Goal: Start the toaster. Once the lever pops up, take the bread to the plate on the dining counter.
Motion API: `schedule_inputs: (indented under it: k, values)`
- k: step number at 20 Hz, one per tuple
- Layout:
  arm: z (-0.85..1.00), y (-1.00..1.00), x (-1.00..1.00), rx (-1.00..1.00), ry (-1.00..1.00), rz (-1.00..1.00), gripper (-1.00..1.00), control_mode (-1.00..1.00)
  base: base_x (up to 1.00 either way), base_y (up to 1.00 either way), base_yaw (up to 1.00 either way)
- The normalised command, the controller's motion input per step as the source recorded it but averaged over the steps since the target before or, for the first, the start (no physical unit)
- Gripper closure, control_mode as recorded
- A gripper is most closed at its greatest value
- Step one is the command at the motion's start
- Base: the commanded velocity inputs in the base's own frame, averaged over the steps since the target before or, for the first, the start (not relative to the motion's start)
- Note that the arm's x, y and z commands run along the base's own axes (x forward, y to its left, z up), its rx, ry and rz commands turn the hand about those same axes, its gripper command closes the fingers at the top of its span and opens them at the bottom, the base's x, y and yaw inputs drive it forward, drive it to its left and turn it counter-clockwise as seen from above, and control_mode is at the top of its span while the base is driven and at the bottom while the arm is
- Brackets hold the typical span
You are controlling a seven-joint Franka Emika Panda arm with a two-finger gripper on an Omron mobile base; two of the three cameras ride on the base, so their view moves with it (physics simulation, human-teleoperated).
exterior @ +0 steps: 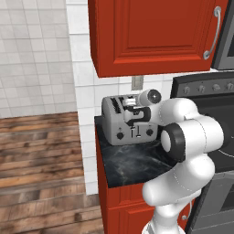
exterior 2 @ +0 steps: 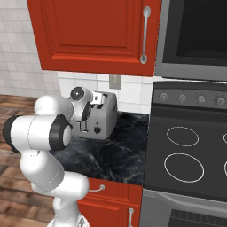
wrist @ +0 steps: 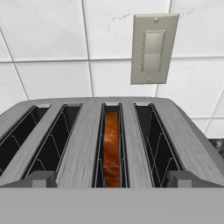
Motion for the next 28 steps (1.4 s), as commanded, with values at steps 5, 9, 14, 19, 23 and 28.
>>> schedule_inputs:
  k: [5,9,14,19,23,28]
  values:
    - [0.00,0.00,0.00,0.00,0.00,0.00,-1.00,-1.00,0.00,0.00,0.00]
    - [0.00,0.00,0.00,0.00,0.00,0.00,-1.00,-1.00,0.00,0.00,0.00]
    - [0.00,0.00,0.00,0.00,0.00,0.00,-1.00,-1.00,0.00,0.00,0.00]
    - [0.00,0.00,0.00,0.00,0.00,0.00,-1.00,-1.00,0.00,0.00,0.00]
    - [0.00,0.00,0.00,0.00,0.00,0.00,-1.00,-1.00,0.00,0.00,0.00]
    - [0.00,0.00,0.00,0.00,0.00,0.00,-1.00,-1.00,0.00,0.00,0.00]
